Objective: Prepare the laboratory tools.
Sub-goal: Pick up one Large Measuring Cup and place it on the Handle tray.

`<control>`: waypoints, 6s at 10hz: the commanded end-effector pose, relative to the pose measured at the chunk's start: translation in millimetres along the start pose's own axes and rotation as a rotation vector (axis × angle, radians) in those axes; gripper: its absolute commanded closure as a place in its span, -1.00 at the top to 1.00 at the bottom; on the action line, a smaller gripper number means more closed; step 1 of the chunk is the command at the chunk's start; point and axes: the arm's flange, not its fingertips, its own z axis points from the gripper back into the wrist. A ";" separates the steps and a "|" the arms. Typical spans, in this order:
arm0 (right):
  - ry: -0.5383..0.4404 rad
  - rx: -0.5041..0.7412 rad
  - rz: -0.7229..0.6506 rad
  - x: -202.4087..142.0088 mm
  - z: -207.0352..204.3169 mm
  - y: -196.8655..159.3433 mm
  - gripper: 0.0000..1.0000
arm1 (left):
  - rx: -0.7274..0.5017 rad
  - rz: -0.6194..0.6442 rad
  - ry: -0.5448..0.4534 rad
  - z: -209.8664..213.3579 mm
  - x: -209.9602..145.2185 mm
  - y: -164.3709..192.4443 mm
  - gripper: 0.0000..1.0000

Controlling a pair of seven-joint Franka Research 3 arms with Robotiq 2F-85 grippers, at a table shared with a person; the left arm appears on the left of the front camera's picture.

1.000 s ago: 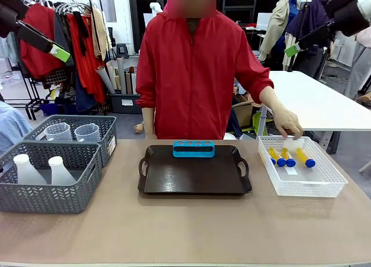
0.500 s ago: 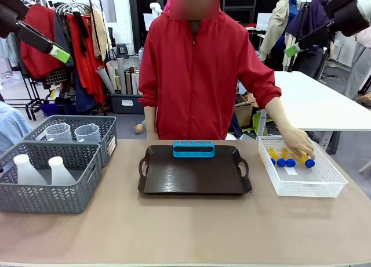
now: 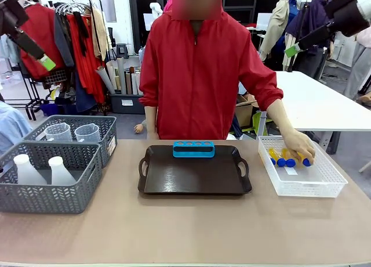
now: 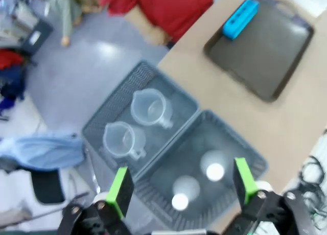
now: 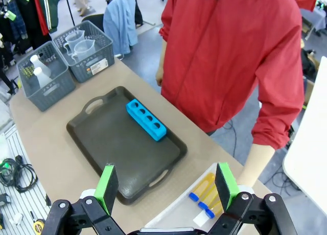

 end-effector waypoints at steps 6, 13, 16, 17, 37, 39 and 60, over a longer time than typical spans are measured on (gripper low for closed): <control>-0.008 0.009 -0.001 0.4 0.8 -0.4 1.00 | 0.052 0.093 0.180 -39.4 -14.1 21.7 1.00; -0.008 0.009 -0.001 0.4 0.8 -0.4 1.00 | 0.180 0.402 0.322 -117.8 -28.8 59.7 1.00; -0.008 0.009 -0.001 0.4 0.8 -0.4 1.00 | 0.116 0.559 0.323 -166.1 -56.0 90.0 1.00; -0.008 0.009 -0.001 0.4 0.8 -0.4 1.00 | 0.118 0.588 0.336 -178.8 -69.4 94.4 1.00; -0.008 0.009 -0.001 0.4 0.8 -0.4 1.00 | 0.118 0.576 0.370 -312.3 -112.4 156.8 1.00; -0.008 0.009 -0.001 0.4 0.8 -0.4 1.00 | 0.088 0.578 0.369 -320.0 -113.5 153.7 1.00; -0.008 0.009 -0.001 0.4 0.8 -0.4 1.00 | 0.089 0.533 0.356 -219.0 -63.1 137.5 -1.00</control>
